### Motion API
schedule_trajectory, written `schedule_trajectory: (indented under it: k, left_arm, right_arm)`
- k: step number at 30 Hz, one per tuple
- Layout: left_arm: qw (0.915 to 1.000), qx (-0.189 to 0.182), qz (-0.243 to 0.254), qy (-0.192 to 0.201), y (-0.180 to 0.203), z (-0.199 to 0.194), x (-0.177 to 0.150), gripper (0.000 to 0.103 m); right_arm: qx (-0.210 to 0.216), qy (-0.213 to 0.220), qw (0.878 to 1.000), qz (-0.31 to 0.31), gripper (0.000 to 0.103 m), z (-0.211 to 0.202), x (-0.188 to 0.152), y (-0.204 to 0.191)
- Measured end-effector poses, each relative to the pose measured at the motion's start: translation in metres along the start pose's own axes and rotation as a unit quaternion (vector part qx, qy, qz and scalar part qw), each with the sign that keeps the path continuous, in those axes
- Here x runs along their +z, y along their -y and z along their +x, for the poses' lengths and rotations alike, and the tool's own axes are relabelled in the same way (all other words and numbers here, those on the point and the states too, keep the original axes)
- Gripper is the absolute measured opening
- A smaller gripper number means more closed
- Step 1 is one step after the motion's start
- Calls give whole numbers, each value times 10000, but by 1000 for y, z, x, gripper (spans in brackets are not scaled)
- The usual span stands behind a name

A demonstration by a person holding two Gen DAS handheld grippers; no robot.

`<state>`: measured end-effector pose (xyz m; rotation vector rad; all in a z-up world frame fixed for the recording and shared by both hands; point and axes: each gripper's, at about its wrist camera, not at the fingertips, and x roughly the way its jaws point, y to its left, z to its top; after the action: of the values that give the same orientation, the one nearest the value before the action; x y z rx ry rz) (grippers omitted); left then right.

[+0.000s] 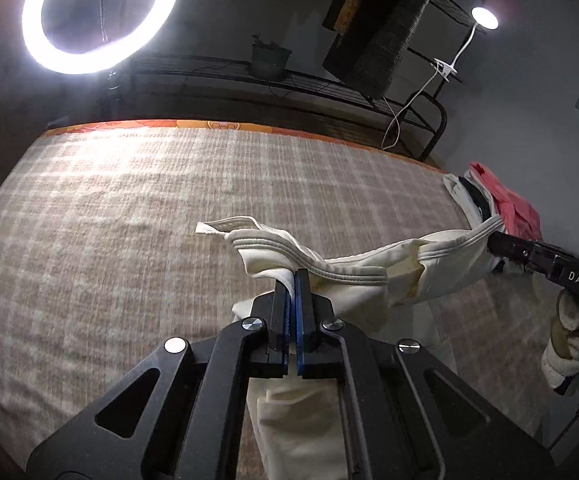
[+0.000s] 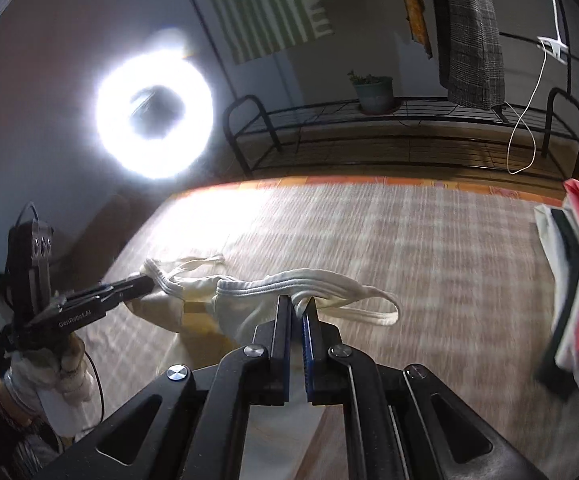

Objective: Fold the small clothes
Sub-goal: 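Fold the strap end over onto the hem fold, then open the right gripper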

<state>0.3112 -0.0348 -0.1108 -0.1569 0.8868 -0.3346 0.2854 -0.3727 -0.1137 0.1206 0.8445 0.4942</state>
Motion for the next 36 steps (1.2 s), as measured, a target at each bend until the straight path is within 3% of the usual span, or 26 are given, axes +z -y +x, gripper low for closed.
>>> schedule_trajectory:
  k: [6, 10, 15, 18, 20, 24, 28, 30, 36]
  left_arm:
    - [9992, 120, 184, -326, 4, -19, -64, 0]
    - [9959, 256, 529, -682, 10, -21, -101, 0]
    - [9896, 252, 948, -1055, 16, -50, -127, 0]
    - [9904, 64, 962, -995, 15, -76, -122, 0]
    - [9920, 83, 1057, -684, 19, -93, -106, 0]
    - [9948, 92, 920, -439, 28, -87, -73, 0]
    - [9940, 13, 796, -749, 34, -46, -52, 0]
    - [9934, 142, 758, -847, 35, -28, -49, 0]
    - [9890, 168, 784, -1241, 31, 13, -50, 0]
  right_arm:
    - [-275, -328, 9980, -463, 2, -22, -53, -25]
    - [-258, -542, 9978, -280, 3, -30, -87, -22]
    - [-276, -1173, 9927, -63, 9, -34, -121, -18]
    - [-113, -1295, 9915, 86, 15, -54, -129, -19]
    - [-27, -1179, 9930, 2, 18, -67, -121, -24]
    - [-31, -888, 9955, -326, 20, -74, -105, -46]
    - [-101, -1036, 9935, -460, 21, -39, -86, -69]
    - [-271, -1145, 9913, -593, 21, -18, -78, -75]
    - [-352, -1474, 9880, -307, 21, 24, -72, -61]
